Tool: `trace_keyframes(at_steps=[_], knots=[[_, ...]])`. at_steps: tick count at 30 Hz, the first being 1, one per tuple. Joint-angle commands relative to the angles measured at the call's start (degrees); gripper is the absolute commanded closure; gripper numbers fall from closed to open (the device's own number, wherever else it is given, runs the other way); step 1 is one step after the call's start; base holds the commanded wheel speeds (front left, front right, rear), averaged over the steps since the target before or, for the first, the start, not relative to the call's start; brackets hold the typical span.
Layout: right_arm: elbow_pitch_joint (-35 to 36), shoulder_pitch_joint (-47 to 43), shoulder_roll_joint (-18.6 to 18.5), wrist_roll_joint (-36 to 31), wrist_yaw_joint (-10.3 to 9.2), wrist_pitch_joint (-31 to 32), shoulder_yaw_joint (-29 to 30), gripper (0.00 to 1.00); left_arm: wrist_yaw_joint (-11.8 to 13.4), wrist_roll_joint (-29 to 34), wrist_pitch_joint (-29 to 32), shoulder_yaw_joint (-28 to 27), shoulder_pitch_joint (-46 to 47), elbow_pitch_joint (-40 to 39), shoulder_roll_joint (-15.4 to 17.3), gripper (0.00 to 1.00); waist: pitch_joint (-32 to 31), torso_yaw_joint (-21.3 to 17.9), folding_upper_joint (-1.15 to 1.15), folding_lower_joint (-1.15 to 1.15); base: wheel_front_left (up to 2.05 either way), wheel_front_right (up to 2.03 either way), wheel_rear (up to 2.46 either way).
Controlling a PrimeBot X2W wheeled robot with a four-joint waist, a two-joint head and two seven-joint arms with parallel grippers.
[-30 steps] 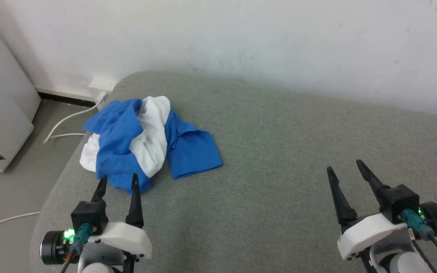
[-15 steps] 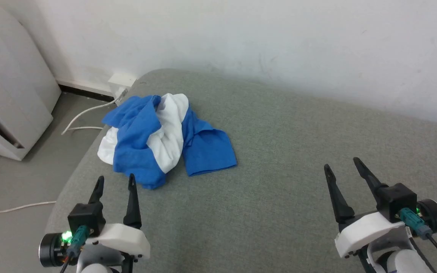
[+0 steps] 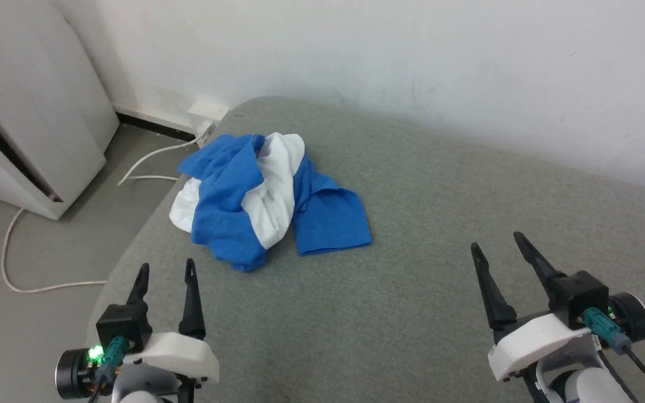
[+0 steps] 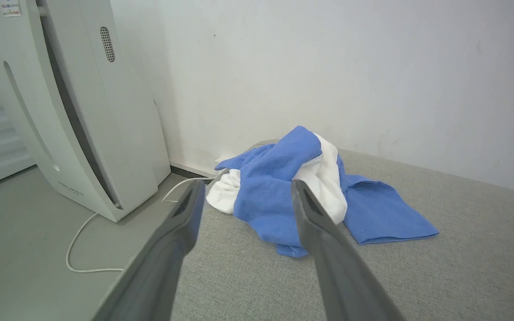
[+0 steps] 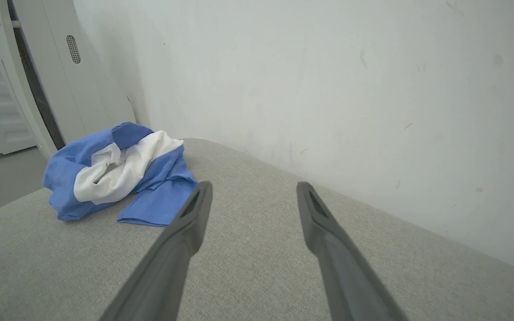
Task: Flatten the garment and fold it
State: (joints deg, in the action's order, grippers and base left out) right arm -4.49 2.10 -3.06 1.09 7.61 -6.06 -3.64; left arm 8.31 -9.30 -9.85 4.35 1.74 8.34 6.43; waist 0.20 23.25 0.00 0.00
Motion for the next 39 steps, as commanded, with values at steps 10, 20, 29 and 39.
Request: trace_keyframes(at_steps=[10, 20, 29, 39], knots=[[-0.72, 1.39, 0.15, 0.73, -0.10, -1.11, -0.73, 0.00, 1.71, -1.73, -1.49, 0.84, 0.70, 0.93, 1.21, 0.00, -0.32, 3.10, 0.00, 0.00, 0.00, 0.00, 0.00], [-1.06, 1.70, 0.16, 0.91, -0.11, -1.75, -1.26, 0.00, 2.82, -3.18, -2.31, 1.56, 0.62, 1.39, 2.06, 0.00, -0.38, 5.55, 0.00, 0.00, 0.00, 0.00, 0.00], [-1.42, 2.09, 0.18, 1.01, -0.12, -2.25, -1.63, 0.00, 3.89, -4.50, -3.31, 2.26, 0.82, 1.94, 2.68, 0.00, -0.34, 7.71, 0.00, 0.00, 0.00, 0.00, 0.00], [-0.90, 2.79, 0.18, 0.76, -0.12, -1.79, -1.56, 0.00, 3.23, -5.77, -3.66, 3.13, 2.87, 2.31, 2.48, 0.00, 1.43, 7.43, 0.00, 0.00, 0.00, 0.00, 0.00]])
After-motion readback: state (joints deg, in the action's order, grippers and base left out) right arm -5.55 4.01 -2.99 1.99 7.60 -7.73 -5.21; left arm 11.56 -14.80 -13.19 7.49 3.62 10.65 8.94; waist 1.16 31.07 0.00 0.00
